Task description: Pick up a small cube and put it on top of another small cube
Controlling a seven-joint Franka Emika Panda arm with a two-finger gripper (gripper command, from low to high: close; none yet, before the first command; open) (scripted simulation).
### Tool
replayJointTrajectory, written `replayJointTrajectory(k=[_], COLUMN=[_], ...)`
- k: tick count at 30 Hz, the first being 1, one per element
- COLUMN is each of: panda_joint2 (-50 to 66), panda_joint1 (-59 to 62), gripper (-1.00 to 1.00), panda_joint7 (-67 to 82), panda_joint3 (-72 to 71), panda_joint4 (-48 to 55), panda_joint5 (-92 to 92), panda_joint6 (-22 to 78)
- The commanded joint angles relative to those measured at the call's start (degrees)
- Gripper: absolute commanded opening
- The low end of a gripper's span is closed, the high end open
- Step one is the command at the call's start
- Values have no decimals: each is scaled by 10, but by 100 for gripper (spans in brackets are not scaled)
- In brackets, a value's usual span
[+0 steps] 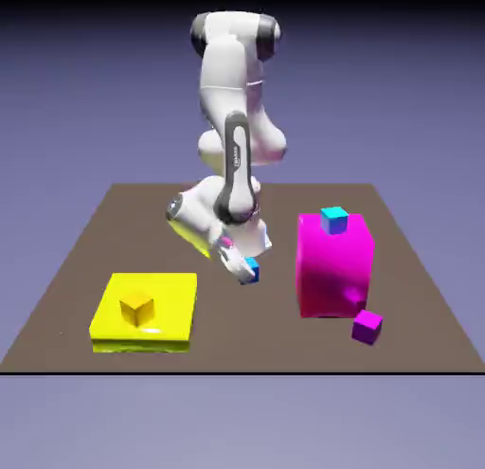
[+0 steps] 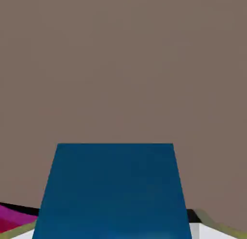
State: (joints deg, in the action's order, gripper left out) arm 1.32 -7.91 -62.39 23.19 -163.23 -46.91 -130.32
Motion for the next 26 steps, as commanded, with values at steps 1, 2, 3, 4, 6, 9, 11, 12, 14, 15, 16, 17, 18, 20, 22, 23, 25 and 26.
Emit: replayJointTrajectory(k=[1,2,3,4,6,9,11,12,14,15,16,17,18,20,22,23,25,26], panda_joint2=[0,0,0,0,1,1,1,1,2,2,2,20,40,81,123,130,130,110], panda_joint1=[-1,-3,-4,-6,-9,-14,-17,-19,-22,-23,-25,-23,-20,-15,-10,-9,-9,-12], gripper=[-100,-100,-100,-100,-100,-100,-100,-100,-100,-100,-100,-100,-100,-100,-100,-100,100,100], panda_joint7=[-26,-51,-76,-101,-151,-226,-275,-300,-350,-375,-400,-391,-376,-346,-316,-310,-310,-325], panda_joint3=[17,34,51,67,101,151,184,201,234,251,268,263,254,236,217,214,214,223], panda_joint4=[14,29,43,58,86,130,159,173,202,216,231,237,242,252,262,264,264,259], panda_joint5=[-8,-18,-28,-38,-57,-87,-107,-117,-136,-146,-156,-179,-204,-253,-303,-313,-313,-288], panda_joint6=[-2,-4,-6,-8,-13,-19,-24,-26,-30,-32,-35,-32,-29,-22,-15,-14,-14,-17])
